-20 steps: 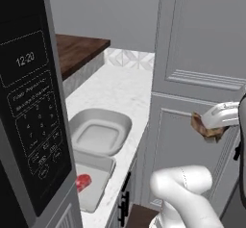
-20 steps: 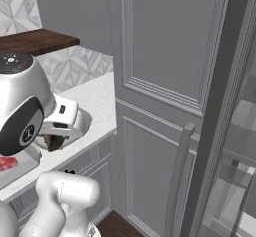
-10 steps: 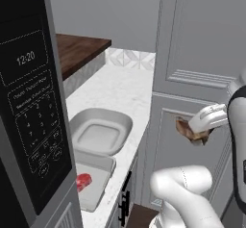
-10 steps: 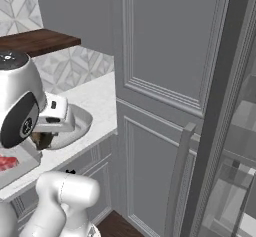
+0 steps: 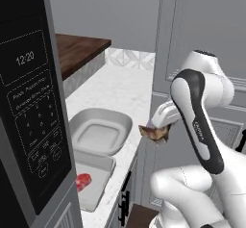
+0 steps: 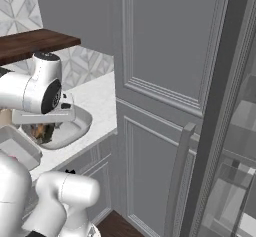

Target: Place one lemon and one steak in each tupperware on the nearby counter, to pack two identical lunches.

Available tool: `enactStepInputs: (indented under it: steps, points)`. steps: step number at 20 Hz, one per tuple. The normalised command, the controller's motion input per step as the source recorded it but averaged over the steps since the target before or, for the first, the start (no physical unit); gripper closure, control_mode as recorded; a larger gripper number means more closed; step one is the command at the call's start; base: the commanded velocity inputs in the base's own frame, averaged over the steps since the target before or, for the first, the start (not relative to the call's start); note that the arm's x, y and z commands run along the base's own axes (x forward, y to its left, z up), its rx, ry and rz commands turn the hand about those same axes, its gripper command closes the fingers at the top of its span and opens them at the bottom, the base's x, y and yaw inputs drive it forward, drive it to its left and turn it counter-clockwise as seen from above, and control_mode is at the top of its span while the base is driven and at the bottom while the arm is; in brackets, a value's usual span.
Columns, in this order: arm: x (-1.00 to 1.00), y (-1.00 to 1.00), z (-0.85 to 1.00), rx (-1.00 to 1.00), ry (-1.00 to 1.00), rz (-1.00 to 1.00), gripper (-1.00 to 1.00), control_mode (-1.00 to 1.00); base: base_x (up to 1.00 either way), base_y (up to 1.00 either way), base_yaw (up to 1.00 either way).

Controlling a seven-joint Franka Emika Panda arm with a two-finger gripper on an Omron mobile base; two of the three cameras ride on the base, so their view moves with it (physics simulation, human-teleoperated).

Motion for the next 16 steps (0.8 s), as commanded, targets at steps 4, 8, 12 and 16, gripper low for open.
enactStepInputs:
  steps: [4,8,12,16]
  points:
    - [0.98,0.44,-0.48,-0.02,0.1,0.16,1.0,-1.0,0.0,0.0,0.0]
    - [1.0,0.19,-0.32,-0.03,0.0,0.06,1.0,-1.0,0.0,0.0,0.0]
    - [0.91,0.1,-0.28,-0.03,-0.01,0.0,1.0,-1.0,0.0,0.0,0.0]
    - [0.98,0.27,-0.33,-0.03,0.0,0.0,1.0,-1.0,0.0,0.0,0.0]
